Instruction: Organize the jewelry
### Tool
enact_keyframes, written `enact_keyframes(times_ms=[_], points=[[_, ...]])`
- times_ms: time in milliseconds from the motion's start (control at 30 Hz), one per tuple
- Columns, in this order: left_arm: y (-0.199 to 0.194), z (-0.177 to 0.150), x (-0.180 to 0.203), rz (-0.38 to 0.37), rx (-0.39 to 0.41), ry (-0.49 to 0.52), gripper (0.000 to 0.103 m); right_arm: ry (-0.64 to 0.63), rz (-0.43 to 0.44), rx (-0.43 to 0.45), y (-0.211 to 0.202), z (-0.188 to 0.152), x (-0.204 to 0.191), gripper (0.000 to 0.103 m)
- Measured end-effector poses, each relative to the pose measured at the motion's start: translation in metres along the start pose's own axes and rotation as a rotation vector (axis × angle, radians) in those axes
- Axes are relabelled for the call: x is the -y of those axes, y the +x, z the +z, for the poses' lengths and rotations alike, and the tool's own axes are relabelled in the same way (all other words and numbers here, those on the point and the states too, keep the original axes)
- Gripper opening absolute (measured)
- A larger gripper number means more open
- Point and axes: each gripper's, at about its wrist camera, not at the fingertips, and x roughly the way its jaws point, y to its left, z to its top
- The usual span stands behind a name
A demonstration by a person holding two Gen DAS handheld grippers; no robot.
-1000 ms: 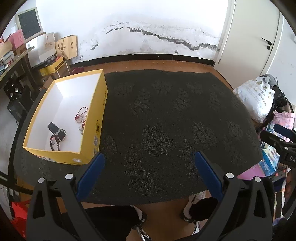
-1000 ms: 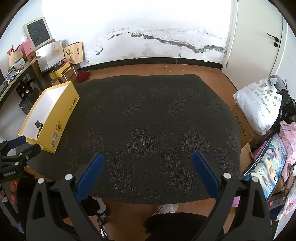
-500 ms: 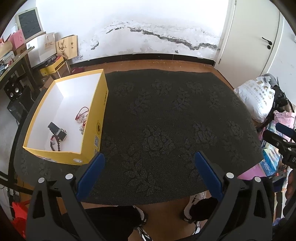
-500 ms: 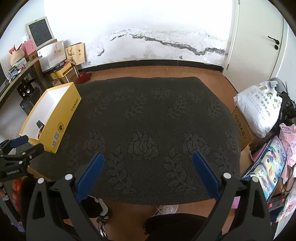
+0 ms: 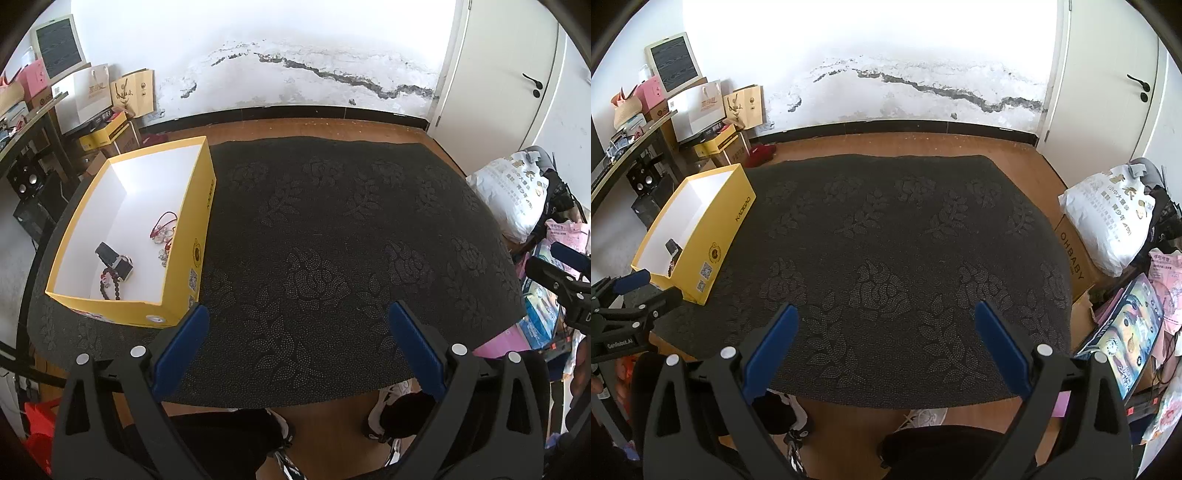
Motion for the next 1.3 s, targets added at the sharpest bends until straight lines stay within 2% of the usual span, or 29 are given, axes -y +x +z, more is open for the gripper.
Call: enact_keyframes(times_ms=[1300], points=[[-0.0006, -0.0009, 0.0004, 0.001, 0.0, -0.001, 0.095, -0.01, 0.002, 0.014, -0.0039, 0.0028, -0.0006, 0.093]])
